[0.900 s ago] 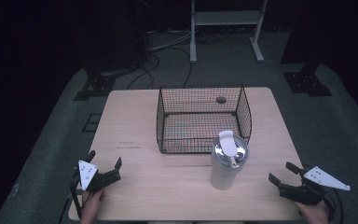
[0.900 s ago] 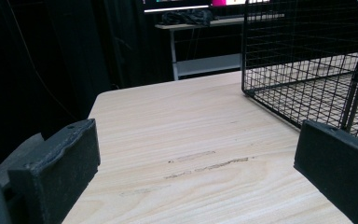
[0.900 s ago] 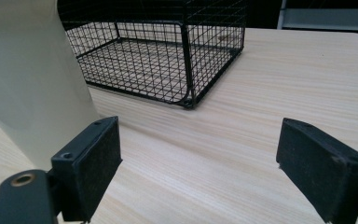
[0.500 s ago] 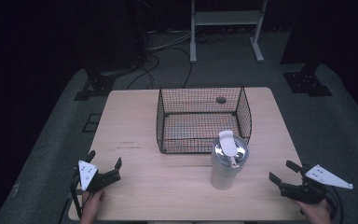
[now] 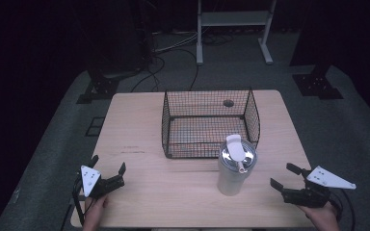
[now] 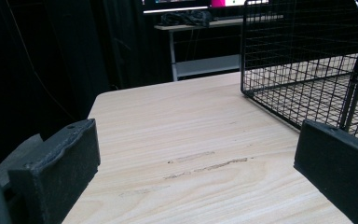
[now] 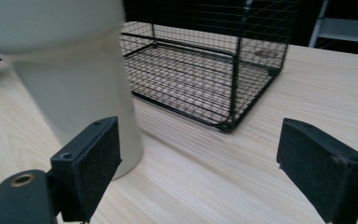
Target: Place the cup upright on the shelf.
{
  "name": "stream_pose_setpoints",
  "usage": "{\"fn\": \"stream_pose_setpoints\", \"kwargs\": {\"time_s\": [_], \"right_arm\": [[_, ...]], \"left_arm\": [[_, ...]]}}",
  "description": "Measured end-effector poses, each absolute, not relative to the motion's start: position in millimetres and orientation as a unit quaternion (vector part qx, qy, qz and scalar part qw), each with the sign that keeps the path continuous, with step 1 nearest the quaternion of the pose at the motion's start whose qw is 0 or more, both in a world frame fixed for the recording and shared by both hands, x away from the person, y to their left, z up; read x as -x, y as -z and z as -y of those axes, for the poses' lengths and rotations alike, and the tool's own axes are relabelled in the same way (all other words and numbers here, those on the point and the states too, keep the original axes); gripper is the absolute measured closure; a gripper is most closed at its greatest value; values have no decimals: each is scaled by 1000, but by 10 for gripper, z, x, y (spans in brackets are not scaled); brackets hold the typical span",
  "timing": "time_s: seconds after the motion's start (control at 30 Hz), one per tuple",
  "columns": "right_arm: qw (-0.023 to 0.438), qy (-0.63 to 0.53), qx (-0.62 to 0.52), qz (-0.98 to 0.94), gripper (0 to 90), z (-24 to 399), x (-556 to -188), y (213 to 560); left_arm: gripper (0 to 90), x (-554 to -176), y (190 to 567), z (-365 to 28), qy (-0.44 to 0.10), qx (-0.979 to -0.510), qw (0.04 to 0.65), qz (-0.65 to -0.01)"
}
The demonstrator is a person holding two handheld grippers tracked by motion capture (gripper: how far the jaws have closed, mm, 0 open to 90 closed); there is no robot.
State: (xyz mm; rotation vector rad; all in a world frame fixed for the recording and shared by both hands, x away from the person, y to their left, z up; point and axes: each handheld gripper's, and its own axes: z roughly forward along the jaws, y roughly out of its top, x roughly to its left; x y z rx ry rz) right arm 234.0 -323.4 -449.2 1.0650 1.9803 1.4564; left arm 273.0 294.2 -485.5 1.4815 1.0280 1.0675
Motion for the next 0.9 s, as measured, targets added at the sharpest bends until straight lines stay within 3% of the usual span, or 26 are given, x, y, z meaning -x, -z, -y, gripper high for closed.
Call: {"fn": "stream_pose_setpoints", "kwargs": {"time_s": [0.9], "right_arm": [[194, -526, -325, -762, 111, 2814, -2258, 4447]], "left_arm": [[0, -2723, 4855, -2940, -442, -614, 500, -422]]}}
